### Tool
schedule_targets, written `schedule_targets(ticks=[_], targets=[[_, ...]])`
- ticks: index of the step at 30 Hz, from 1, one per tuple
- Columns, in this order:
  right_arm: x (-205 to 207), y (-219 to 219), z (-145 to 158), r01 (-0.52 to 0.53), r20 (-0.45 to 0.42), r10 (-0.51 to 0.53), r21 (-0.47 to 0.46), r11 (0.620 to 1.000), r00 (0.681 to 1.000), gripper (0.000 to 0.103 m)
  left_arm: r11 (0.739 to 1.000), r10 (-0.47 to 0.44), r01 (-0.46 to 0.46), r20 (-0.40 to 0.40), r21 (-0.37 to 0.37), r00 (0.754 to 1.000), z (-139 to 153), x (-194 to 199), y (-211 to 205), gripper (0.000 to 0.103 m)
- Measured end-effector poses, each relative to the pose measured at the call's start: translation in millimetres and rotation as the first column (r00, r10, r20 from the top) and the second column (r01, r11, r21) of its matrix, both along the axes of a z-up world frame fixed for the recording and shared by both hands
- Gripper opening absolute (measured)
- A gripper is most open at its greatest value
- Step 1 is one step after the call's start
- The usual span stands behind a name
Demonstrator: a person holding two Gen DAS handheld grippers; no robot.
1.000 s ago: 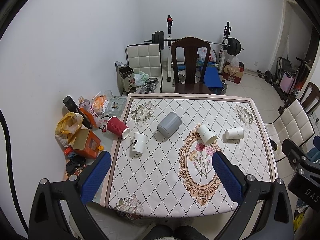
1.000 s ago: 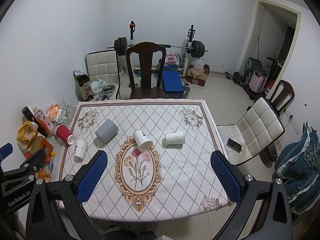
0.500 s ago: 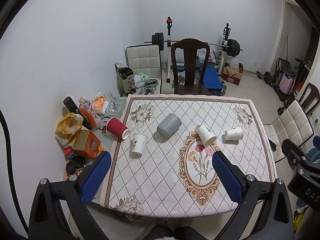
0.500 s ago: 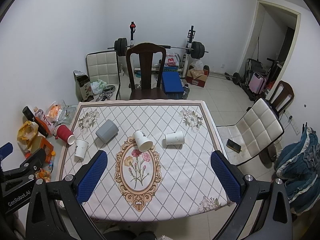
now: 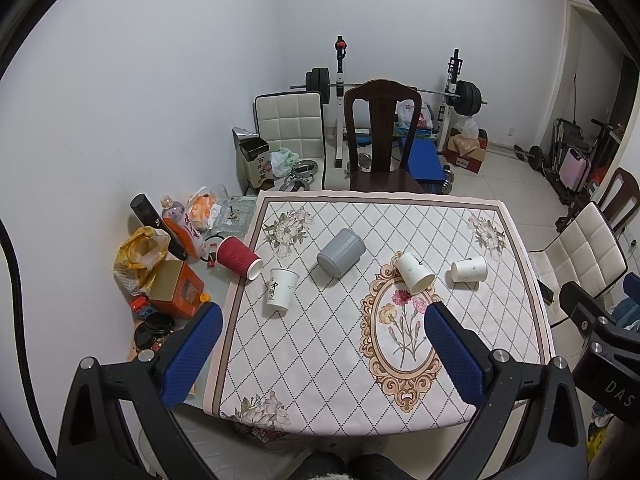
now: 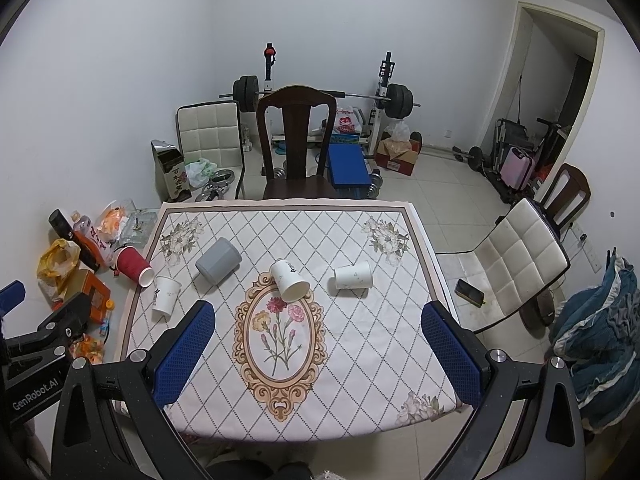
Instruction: Flip cup upright
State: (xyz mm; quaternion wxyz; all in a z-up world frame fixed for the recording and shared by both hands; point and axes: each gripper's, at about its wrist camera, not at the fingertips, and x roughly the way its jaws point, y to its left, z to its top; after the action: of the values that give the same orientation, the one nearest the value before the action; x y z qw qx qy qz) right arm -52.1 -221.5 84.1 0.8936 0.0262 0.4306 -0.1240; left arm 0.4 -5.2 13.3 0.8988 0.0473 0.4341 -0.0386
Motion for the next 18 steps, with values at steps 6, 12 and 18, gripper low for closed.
schedule_targets(ticks=[6,12,18], targets=[[-3,7,-3,-0.01,0.001,0.01,0.0,1.0,1.0,0.103,1.0,0.006,-0.006,0.0,-0.001,1.0,2,1,1,0.103],[1,8,-5,-0.035,-0.003,0.035,0.004,0.999,0.999,0.103,1.0,0.028,-0.028,0.005,-0.001,1.0,10,0,-1,0.103],[12,0,-24,-0.066,-0.037,0.066,0.018,0.998,0.997,0.103,0.997,0.07,-0.07,-0.012,0.015,0.997,-10,6,-8,0.103]])
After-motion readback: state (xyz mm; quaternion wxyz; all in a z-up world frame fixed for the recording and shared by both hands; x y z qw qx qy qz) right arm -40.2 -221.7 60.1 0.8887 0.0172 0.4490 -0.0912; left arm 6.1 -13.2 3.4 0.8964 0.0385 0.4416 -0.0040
